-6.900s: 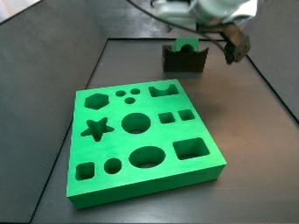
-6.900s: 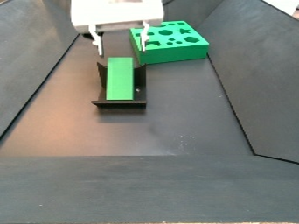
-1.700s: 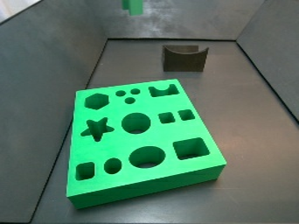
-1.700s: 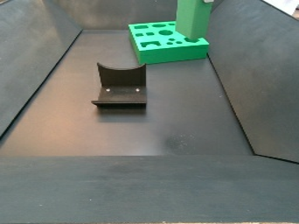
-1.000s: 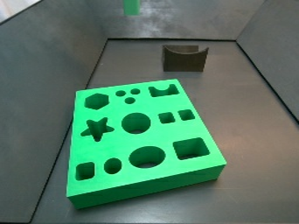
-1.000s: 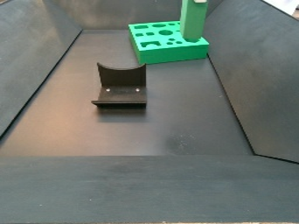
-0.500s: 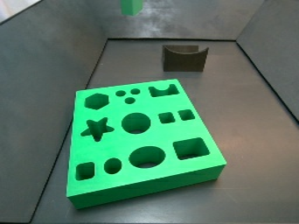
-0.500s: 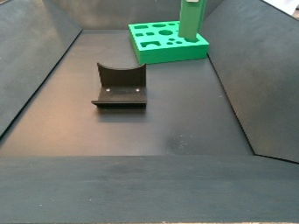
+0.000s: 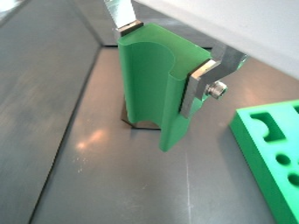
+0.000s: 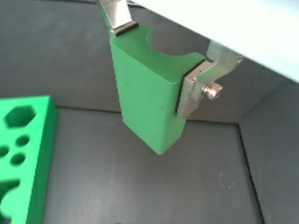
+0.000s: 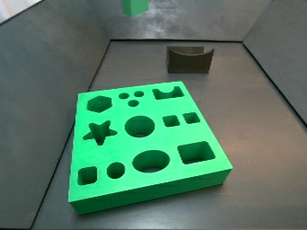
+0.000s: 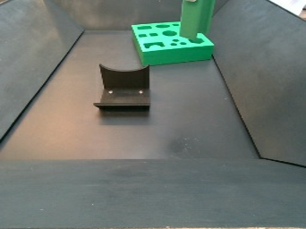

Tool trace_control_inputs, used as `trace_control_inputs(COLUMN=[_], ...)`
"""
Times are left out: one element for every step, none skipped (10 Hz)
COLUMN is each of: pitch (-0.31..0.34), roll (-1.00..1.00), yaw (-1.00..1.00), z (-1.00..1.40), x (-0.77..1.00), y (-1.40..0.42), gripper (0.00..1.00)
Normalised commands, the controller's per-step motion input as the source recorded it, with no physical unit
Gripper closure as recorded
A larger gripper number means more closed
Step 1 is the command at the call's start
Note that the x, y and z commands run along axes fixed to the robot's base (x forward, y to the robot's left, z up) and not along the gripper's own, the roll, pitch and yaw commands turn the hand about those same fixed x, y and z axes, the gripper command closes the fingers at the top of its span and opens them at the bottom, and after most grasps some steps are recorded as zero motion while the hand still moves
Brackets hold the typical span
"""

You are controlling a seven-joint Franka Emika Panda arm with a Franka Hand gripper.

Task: Pick up the arch object. Move up. Place the arch object on the fixture. Regrasp the arch object. Rotate the arch object. Move to above the board. Insert the arch object.
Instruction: Rotate the arch object.

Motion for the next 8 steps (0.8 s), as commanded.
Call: trace_control_inputs(pitch=[0.026,0.028,0.031,0.034,0.039,0.044,0.048,0.059], roll=[-0.05,-0.05,-0.05,-0.06,-0.07,-0.08,-0.09,-0.10], yaw=[-1.00,-1.00,-1.00,-1.00,-1.00,-1.00,-1.00,-1.00], z=[0.00,0.00,0.00,0.00,0.00,0.00,0.00,0.00], x=[0.00,0.00,0.00,0.00,0.00,0.00,0.00,0.00], y=[0.00,0.00,0.01,0.01,0.01,0.01,0.01,0.01], gripper=[1.00,1.00,1.00,1.00,1.00,1.00,1.00,1.00])
